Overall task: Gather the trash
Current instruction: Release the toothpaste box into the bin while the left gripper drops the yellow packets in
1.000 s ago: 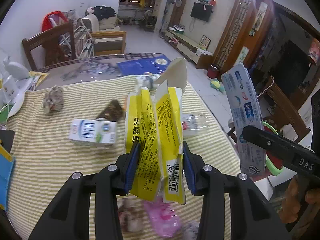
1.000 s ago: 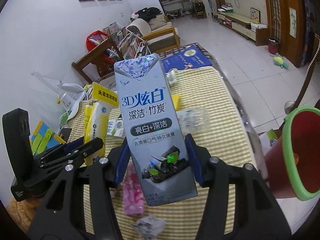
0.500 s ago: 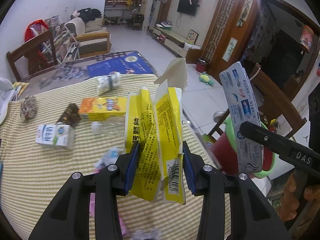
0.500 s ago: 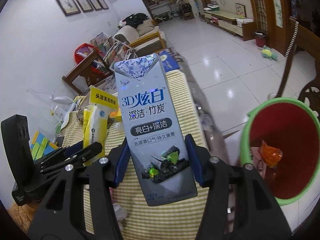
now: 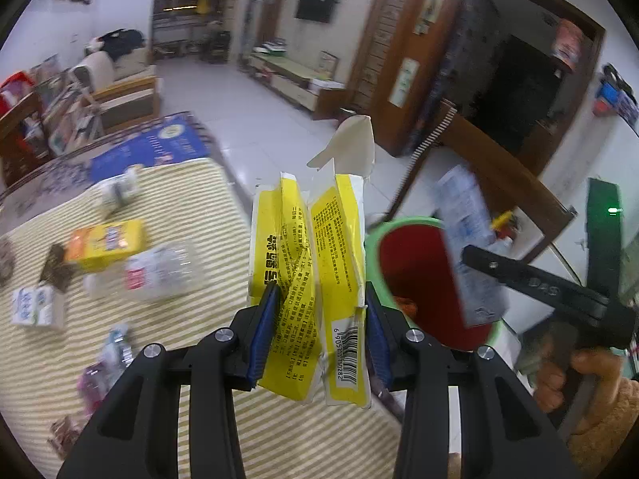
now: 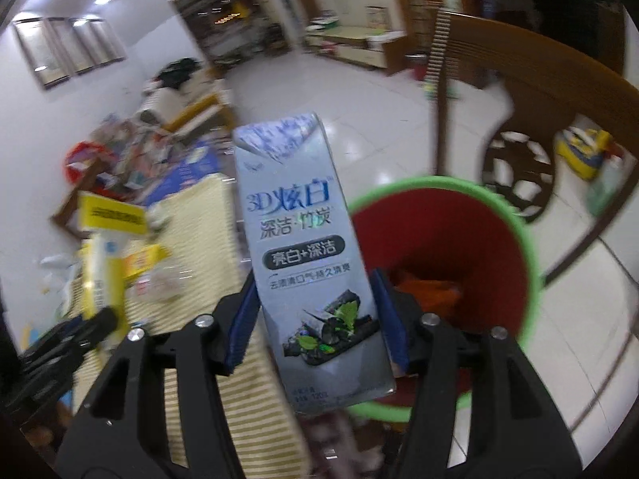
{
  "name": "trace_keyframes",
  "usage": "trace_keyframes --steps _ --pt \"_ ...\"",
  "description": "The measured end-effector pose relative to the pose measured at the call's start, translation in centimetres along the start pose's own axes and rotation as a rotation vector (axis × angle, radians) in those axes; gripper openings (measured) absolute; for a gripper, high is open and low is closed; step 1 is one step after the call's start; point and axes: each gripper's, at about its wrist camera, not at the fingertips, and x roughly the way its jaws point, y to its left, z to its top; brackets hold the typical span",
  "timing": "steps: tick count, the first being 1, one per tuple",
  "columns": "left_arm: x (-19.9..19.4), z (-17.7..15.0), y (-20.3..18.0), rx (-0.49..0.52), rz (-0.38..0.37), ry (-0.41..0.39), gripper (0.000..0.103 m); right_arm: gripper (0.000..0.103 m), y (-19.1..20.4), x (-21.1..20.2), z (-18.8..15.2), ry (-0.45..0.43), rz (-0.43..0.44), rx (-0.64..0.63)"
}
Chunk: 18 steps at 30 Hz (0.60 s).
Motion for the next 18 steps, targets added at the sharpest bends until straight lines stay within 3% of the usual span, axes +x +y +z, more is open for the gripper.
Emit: trace_keyframes --steps 4,11,13,14,15,18 --pt "1.5 0.9 -3.6 0.058 -0.065 0.013 0.039 0.076 -3.4 -1.3 0.2 -0.051 -0.049 0.073" --pt "4.7 2.7 -9.2 0.155 -0.179 0.028 0.041 0.078 -7.0 -3.6 -0.1 -0.097 -0.130 0.115" --pt "5.8 3.4 -10.3 0.167 -0.200 0.024 0.051 0.078 -7.8 -4.1 -0.4 -0.101 -0.150 0.126" --pt "6.1 3.7 -10.8 0.169 -0.205 0.012 0.064 0.078 -8.0 -4.3 -0.5 -0.101 -0.154 0.131" --pt "6.2 3.9 -11.1 0.167 -0.210 -0.003 0.069 0.078 -8.2 -4.5 -0.6 -0.103 -0.158 0.137" --pt "6.3 4.3 -11.5 0.152 -0.220 -0.012 0.072 0.078 -8.6 -5.0 -0.9 -0.109 -0.166 0.140"
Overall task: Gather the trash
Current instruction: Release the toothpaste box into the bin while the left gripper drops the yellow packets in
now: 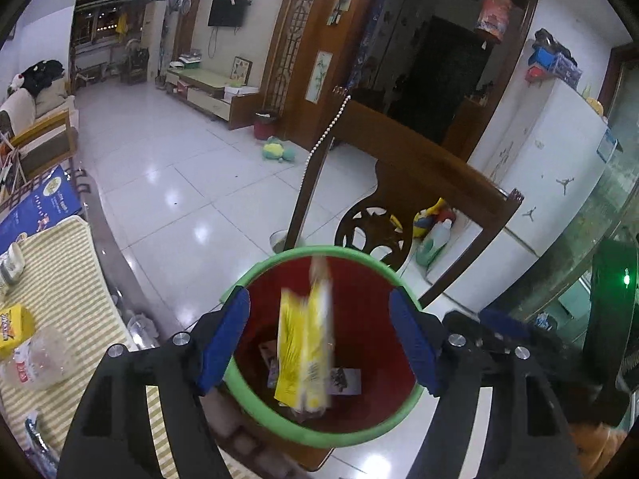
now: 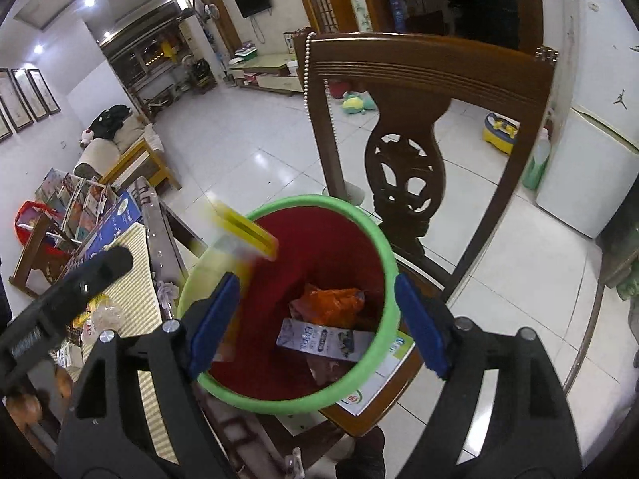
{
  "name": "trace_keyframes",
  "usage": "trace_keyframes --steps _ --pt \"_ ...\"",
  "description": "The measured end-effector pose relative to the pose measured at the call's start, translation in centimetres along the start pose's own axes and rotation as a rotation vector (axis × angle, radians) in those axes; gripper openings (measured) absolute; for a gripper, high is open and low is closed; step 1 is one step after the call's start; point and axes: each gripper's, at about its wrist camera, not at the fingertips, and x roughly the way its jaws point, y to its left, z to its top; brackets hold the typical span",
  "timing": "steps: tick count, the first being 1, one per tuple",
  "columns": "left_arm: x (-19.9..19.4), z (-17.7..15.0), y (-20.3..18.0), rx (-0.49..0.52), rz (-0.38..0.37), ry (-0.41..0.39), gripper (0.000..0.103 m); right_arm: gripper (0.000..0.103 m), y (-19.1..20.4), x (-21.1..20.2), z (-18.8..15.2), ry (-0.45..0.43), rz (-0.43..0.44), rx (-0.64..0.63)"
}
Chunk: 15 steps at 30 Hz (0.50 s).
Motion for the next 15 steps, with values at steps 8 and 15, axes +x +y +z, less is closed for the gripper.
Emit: trace_keyframes --steps 8,15 --pt "-2.1 -2.0 3.9 -0.108 0.049 0.015 0.076 0.080 3.2 1.0 -0.3 0.026 0.052 -0.051" --pt "-6.7 -4.7 9.7 -0.228 0.161 -0.016 0.076 0.082 9.7 2.3 -1.5 0.067 0.142 -0.168"
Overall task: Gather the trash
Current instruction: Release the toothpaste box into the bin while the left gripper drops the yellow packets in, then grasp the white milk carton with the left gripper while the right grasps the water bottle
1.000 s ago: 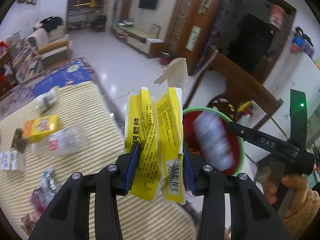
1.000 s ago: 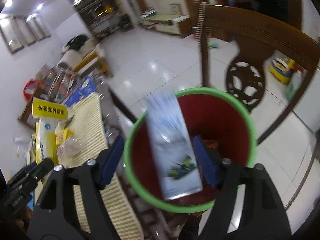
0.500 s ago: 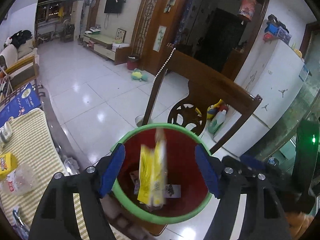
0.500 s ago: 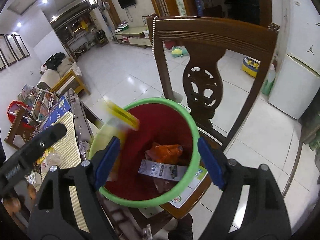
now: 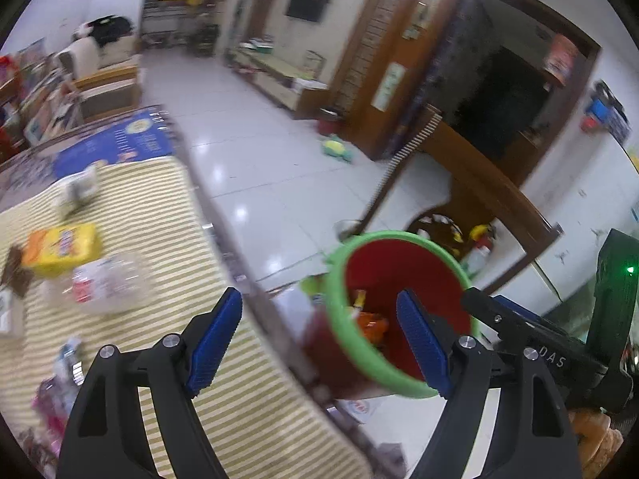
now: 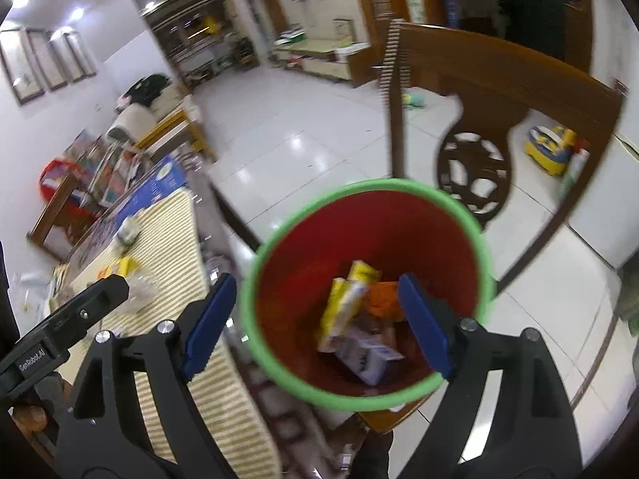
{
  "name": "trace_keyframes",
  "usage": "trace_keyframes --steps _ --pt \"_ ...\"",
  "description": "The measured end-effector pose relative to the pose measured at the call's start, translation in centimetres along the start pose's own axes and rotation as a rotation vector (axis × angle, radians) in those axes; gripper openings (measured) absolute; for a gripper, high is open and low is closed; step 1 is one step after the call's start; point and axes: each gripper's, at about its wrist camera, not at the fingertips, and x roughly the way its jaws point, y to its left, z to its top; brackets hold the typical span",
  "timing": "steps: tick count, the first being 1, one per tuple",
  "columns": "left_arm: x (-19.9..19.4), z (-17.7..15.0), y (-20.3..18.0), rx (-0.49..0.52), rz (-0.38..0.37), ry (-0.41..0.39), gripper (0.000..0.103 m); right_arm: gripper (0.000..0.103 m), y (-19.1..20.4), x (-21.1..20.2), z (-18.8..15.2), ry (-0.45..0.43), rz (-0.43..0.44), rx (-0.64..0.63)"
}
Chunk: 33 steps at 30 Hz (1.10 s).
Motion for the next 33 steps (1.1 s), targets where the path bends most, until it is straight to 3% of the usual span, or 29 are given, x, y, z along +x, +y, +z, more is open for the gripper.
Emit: trace_keyframes --steps 8,18,24,30,33 --pt "-5.2 -0.9 6.7 -0.062 0.145 -0.057 0.076 0.083 8.2 1.3 -1.4 0.034 0.072 -0.109" --pt "-10.2 -2.3 15.7 -0.130 0.180 -0.075 0.076 0.086 18.0 1.7 -4.7 0.062 0.098 -0.188" --pt "-11.9 -3.2 21.0 -0.170 0.207 -0.067 0.077 0.087 21.8 2.2 -6.7 0.082 0.097 -0.190" --pt "-12.2 -4.6 28.7 -0.313 0.243 -0.013 0.078 0.088 25.7 3.1 -8.9 0.121 0.089 -0.213" --pt "-10.6 -5.0 32.9 -0.447 0.252 0.036 0.078 0.088 27.0 3.3 -9.4 0.138 0.079 -0.232"
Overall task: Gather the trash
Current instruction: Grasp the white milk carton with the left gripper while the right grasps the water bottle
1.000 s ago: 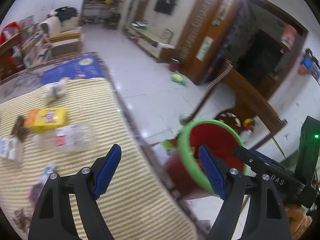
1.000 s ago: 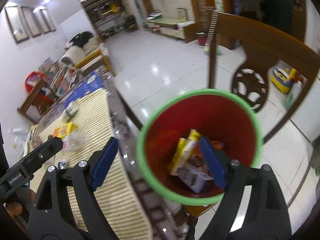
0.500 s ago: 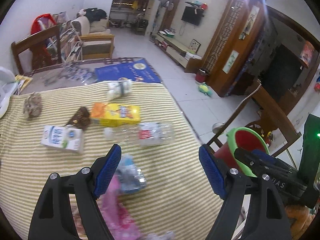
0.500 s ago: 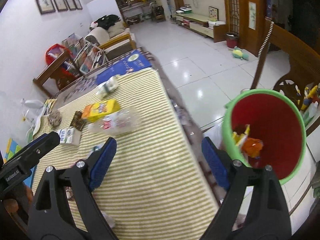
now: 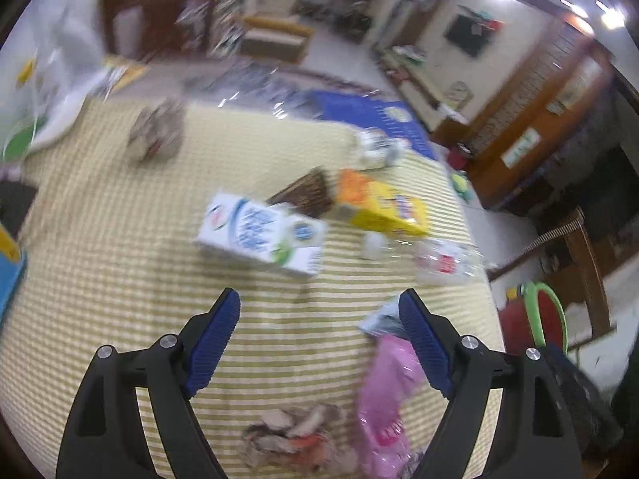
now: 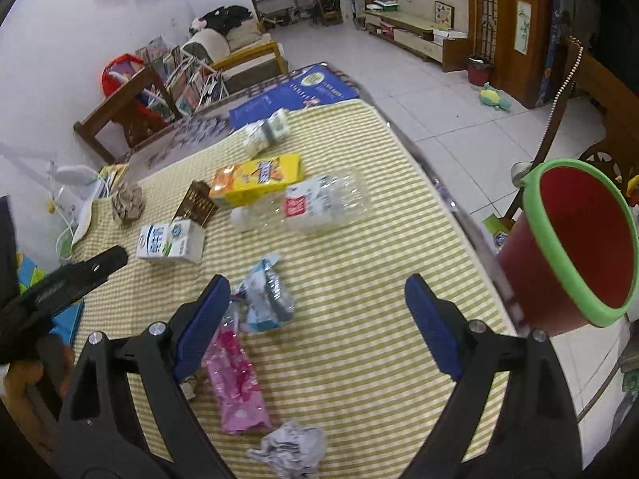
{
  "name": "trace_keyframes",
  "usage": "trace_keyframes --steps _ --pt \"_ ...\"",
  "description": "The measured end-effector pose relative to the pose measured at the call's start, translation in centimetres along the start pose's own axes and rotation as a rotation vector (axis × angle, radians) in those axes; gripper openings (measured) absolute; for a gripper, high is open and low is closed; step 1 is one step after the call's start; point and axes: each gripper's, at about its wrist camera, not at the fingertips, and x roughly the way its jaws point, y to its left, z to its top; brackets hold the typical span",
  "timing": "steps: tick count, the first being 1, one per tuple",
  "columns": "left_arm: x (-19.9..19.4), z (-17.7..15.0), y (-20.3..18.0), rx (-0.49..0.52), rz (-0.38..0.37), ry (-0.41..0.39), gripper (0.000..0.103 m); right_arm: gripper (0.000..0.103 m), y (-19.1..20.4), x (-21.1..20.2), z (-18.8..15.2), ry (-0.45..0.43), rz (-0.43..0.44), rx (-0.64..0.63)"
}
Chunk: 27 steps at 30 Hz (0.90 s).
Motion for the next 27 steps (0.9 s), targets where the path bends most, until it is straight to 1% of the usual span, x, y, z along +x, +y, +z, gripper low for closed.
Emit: trace_keyframes --steps 4,7,9,11,12,16,17,21,24,25,27 --pt "3.4 1.4 2.7 -0.124 0.009 0.053 0.078 0.089 0.8 0.3 0.1 0.013 -0.021 -0.015" --pt "5.4 2.7 3.6 -0.202 0.007 0.071 0.079 0.090 1.0 0.9 0.4 0.022 -0.040 -0.014" --pt "6.4 3.4 3.8 -0.242 0.011 0.076 0.085 0.090 1.0 1.5 0.5 0.034 -0.049 -0.011" --pt "7.5 4.1 4.1 -0.289 0.019 0.077 0.086 0.090 1.1 2.4 0.7 0.056 -0.053 -0.012" --pt "8.0 4.4 4.1 -0.309 0.028 0.078 0.087 0.090 1.1 2.6 0.8 0.064 -0.053 -0.014" --pt "10.1 5.2 4.6 -0.424 0.100 0.087 0.091 0.090 1.5 4.5 1.3 0.101 -0.045 -0.037" --pt "10.6 5.3 4.6 -0.438 0.110 0.093 0.092 0.090 1.6 4.9 1.4 0.106 -0.044 -0.041" --pt "12.3 5.5 4.3 -0.432 0.132 0.135 0.092 0.090 1.8 6.5 2.2 0.126 -0.047 -0.076" --pt "13.0 4.9 4.0 -0.398 0.112 0.150 0.089 0.090 1.5 7.8 3.9 0.127 -0.049 -0.121" --pt "13.0 4.9 3.9 -0.381 0.114 0.143 0.087 0.090 1.4 8.1 4.6 0.129 -0.043 -0.136" --pt "12.9 4.6 3.6 -0.346 0.090 0.148 0.082 0.093 1.1 9.3 6.2 0.152 -0.020 -0.190"
